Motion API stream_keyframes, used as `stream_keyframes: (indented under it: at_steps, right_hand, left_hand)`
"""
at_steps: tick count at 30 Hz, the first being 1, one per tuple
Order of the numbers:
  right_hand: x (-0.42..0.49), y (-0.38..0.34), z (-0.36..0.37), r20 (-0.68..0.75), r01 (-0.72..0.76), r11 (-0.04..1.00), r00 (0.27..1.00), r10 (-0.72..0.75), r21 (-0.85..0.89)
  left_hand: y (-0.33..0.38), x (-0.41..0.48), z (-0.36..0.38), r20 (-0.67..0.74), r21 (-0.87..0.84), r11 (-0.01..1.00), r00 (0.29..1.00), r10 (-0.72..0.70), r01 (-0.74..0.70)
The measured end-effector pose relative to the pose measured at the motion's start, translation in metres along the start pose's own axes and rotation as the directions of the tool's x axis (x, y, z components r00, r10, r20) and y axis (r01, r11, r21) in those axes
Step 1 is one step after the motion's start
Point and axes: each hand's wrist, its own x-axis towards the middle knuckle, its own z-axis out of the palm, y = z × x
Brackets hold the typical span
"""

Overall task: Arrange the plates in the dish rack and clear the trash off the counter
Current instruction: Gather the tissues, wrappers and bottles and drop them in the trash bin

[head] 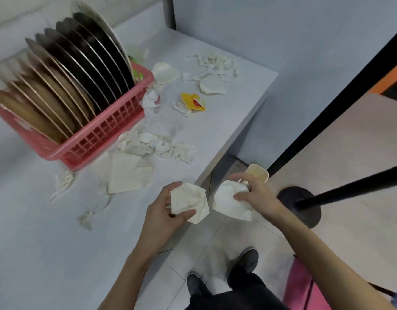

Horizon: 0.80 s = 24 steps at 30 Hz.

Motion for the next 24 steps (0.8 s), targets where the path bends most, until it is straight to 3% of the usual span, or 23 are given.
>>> stream_keyframes:
  at_steps: [3, 8, 18, 24]
  right_hand:
    - [-0.009, 0.035, -0.032, -0.069, -0.055, 0.995, 0.996, 0.061, 0.082]
    - [-0.010, 0.087, -0.088, -0.166, -0.147, 0.980, 0.972, 0.168, 0.131]
    - [0.032, 0.161, -0.161, -0.224, -0.272, 0.960, 0.934, 0.280, 0.065]
    - [0.073, 0.212, -0.180, -0.260, -0.365, 0.929, 0.892, 0.369, 0.066]
  left_hand:
    - [0.009, 0.018, 0.047, 0.114, 0.024, 0.999, 0.993, -0.026, 0.024]
    - [0.006, 0.048, 0.133, 0.261, 0.113, 0.980, 0.946, -0.191, 0.167]
    - [0.000, 0.121, 0.252, 0.334, 0.234, 0.944, 0.893, -0.302, 0.232]
    - [-0.058, 0.193, 0.296, 0.356, 0.344, 0.918, 0.876, -0.324, 0.200]
